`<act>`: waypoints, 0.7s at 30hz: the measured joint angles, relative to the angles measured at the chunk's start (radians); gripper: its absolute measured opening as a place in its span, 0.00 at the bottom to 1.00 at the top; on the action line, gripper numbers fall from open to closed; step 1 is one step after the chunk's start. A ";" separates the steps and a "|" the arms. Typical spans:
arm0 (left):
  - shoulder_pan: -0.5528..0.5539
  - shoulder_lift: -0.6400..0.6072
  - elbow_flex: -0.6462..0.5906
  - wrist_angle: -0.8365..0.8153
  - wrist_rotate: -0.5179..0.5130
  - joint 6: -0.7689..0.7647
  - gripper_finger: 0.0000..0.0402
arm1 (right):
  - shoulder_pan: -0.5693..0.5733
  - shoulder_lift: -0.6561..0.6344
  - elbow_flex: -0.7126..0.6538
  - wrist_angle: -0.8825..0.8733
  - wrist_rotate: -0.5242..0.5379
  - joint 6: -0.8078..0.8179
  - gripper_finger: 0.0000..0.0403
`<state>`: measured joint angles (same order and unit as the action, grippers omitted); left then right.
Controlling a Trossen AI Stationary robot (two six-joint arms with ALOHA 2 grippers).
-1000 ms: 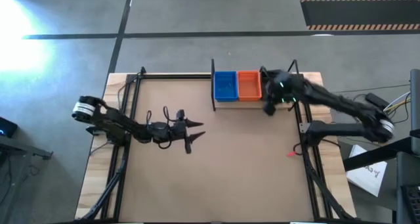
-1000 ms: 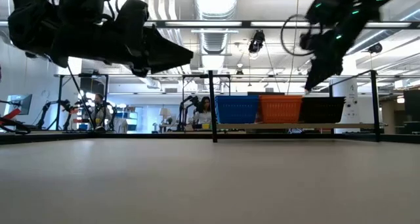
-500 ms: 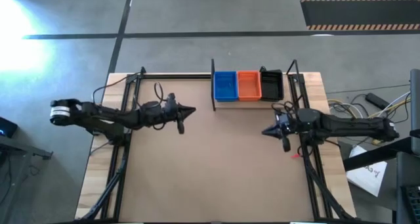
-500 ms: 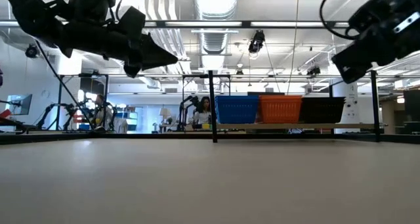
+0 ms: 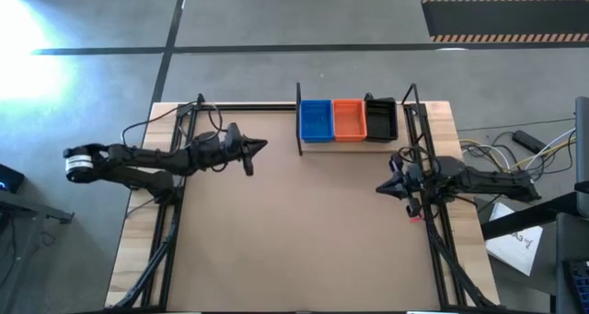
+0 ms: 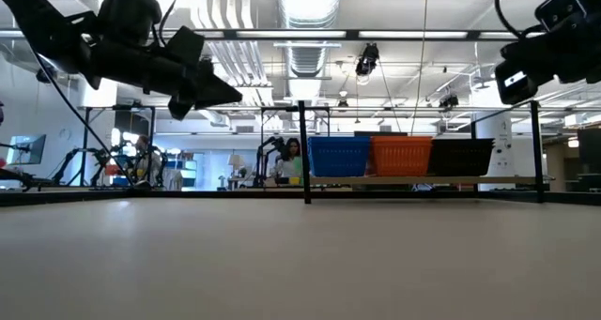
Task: Stack baskets on shelf by color
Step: Return to Home Position
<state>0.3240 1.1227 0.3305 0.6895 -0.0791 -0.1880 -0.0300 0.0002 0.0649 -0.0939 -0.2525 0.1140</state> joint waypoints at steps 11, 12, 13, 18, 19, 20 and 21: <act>0.157 -0.186 -0.138 0.003 0.132 0.000 0.00 | 0.006 0.039 -0.053 0.108 0.213 -0.005 0.02; 0.174 -0.231 -0.164 0.003 0.144 -0.002 0.00 | 0.006 0.041 -0.053 0.108 0.225 0.000 0.02; 0.191 -0.281 -0.191 0.003 0.151 -0.008 0.00 | 0.006 0.042 -0.053 0.107 0.227 0.003 0.02; 0.201 -0.524 -0.290 -0.073 0.161 -0.015 0.00 | 0.006 0.042 -0.053 0.107 0.230 0.032 0.02; 0.189 -0.560 -0.305 -0.093 0.161 -0.015 0.00 | 0.006 0.042 -0.053 0.107 0.238 0.042 0.02; 0.174 -0.594 -0.316 -0.120 0.158 -0.015 0.00 | 0.006 0.042 -0.053 0.107 0.248 0.053 0.02; 0.156 -0.624 -0.322 -0.152 0.149 -0.012 0.00 | 0.006 0.042 -0.053 0.107 0.260 0.062 0.02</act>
<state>0.4796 0.4987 0.0089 0.5371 0.0695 -0.2003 -0.0238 0.0422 0.0116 0.0133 0.0079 0.1758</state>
